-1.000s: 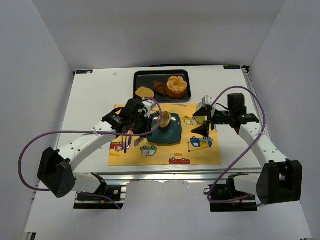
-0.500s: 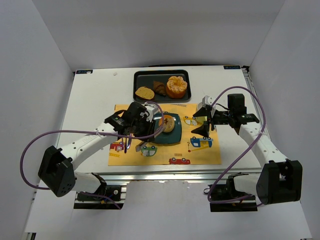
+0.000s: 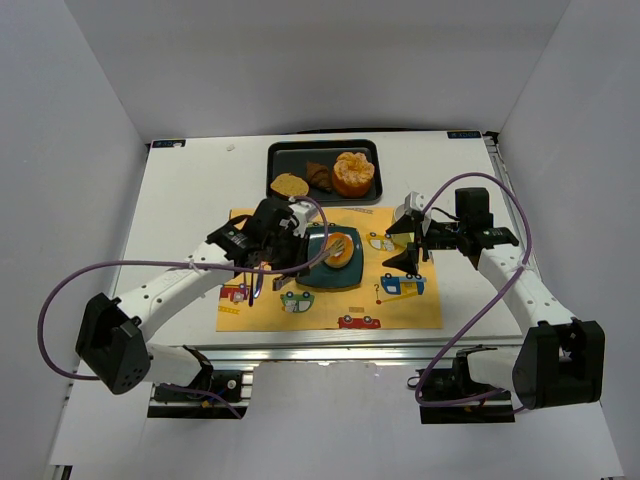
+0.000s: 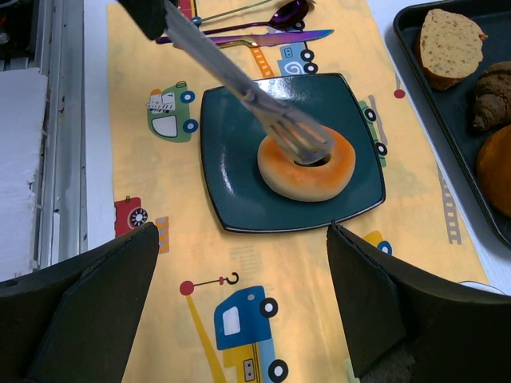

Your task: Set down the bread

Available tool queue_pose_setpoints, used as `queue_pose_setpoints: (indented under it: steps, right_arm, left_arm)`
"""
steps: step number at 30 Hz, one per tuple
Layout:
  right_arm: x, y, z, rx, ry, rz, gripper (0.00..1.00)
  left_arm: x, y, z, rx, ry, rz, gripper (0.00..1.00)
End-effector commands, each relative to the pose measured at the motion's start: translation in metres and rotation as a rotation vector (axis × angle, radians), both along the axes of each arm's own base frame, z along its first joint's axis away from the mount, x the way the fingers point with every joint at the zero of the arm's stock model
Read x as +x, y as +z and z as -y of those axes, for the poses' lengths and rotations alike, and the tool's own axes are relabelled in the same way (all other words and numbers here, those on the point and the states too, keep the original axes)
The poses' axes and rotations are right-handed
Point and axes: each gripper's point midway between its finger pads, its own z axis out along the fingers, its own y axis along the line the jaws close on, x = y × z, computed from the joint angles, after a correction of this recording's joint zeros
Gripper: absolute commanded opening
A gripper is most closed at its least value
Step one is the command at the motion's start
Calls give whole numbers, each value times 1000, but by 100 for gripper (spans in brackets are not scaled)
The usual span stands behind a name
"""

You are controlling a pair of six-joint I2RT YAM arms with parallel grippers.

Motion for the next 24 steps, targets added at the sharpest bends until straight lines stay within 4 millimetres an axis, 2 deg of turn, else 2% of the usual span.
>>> queue_pose_setpoints:
  steps: [1,2,6,9,10,12,13,14,15,16,17,18,19,20,24]
  right_arm:
    - [2,16,0,20,16,46,89]
    - [2,16,0,21,17,48,89]
    - [2,16,0,21,17,47,89]
    - [1,17,-1,23,19,49,89]
    - [1,18,-1,23,20,53,89]
    - [0,17,-1,23,22,53,89]
    - [1,17,0,21,20,55,89]
    - [1,17,0,21,20,56,89]
    - [1,18,-1,22,21,58,89]
    - [1,19,-1,22,22,60,89]
    - [1,19,-1,21,23,61,89]
    - [1,19,-1,21,24,57,90]
    - [1,19,-1,25,29,57,89]
    - [1,20,-2,25,30,56,89]
    - [1,22,-2,25,40,52,90]
  left_arm:
    - [20,54,8,-101,56,141,23]
    - [24,62,9,-117,65,158,18]
    - [35,79,3,-161,121,197,11]
    - [45,81,-14,-148,183,213,6]
    - [55,77,-31,-116,233,224,3]
    - [62,59,-60,-43,299,212,1]
    - [76,51,-95,15,402,217,1]
    - [82,43,-118,70,458,224,1]
    - [84,26,-142,140,493,221,1]
    - [96,23,-173,182,582,254,2]
    - [100,17,-187,213,600,272,2]
    - [97,-4,-210,285,599,263,2]
    - [108,-6,-217,287,604,313,1]
    - [110,-15,-221,300,585,322,0]
    - [115,-66,-249,346,573,285,0]
